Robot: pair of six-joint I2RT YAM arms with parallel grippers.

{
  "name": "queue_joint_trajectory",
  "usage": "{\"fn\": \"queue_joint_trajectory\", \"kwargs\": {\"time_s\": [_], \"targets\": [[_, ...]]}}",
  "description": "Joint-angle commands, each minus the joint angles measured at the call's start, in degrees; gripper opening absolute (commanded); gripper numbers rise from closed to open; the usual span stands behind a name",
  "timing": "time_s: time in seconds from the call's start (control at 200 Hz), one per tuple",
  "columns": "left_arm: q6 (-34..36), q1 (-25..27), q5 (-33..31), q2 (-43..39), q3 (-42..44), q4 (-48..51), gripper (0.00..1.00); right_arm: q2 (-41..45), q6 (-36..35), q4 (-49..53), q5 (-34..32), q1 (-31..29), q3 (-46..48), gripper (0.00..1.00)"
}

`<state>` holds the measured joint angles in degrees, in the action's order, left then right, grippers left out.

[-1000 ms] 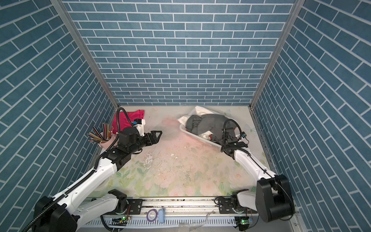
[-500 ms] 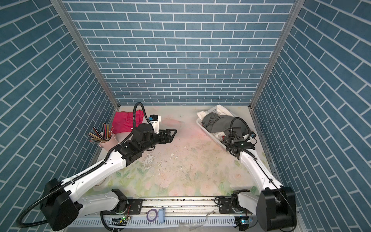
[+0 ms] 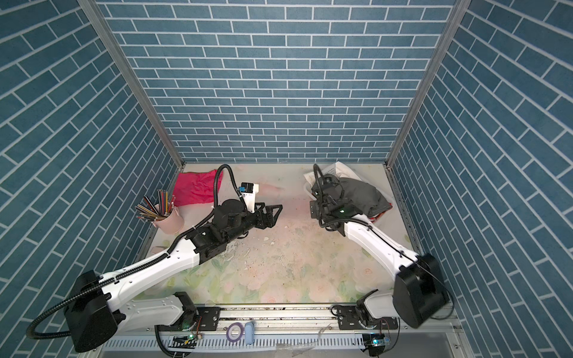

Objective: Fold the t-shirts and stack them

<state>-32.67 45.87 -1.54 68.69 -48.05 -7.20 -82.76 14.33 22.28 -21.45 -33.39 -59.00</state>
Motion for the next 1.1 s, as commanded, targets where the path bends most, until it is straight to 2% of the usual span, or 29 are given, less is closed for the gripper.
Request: {"fn": "queue_joint_trajectory", "kwargs": {"time_s": [0.0, 0.145, 0.315, 0.43, 0.675, 0.79, 0.895, 1.0, 1.095], "targets": [[-2.0, 0.4, -2.8, -2.8, 2.4, 0.6, 0.88, -4.2, -11.3, 0.2, -2.5, 0.5, -1.7, 0.95], [-2.2, 0.4, -3.0, -4.0, 4.1, 1.0, 0.89, -9.3, -13.7, -2.3, -3.5, 1.6, -1.5, 0.76], [-2.5, 0.4, -1.2, -1.8, 1.9, 1.9, 0.89, -14.4, -17.9, -4.5, -5.2, 3.7, -3.3, 0.24], [-2.4, 0.6, -0.9, -0.4, 0.6, 1.8, 0.89, -16.0, -20.1, -5.9, -4.4, 7.8, -6.3, 0.0], [-2.4, 1.4, -0.8, 2.8, -2.4, 1.8, 0.89, -21.5, -28.6, -12.0, -1.2, 15.6, -13.2, 0.0], [-2.0, 2.0, -1.6, 4.5, -4.1, 1.9, 0.88, -24.7, -30.3, -13.6, 2.4, 20.0, -16.5, 0.0], [-0.6, 2.6, -2.5, 6.5, -6.2, 2.5, 0.89, -27.6, -32.0, -13.2, 4.1, 21.0, -19.9, 0.0], [1.9, 2.7, -3.5, 9.4, -8.6, 2.2, 0.89, -28.6, -28.9, -8.1, 5.1, 20.7, -24.4, 0.33], [6.1, 2.7, -4.7, 13.8, -14.3, 4.1, 0.89, -23.1, -22.0, -5.1, 8.7, 20.6, -25.3, 0.65]]}}
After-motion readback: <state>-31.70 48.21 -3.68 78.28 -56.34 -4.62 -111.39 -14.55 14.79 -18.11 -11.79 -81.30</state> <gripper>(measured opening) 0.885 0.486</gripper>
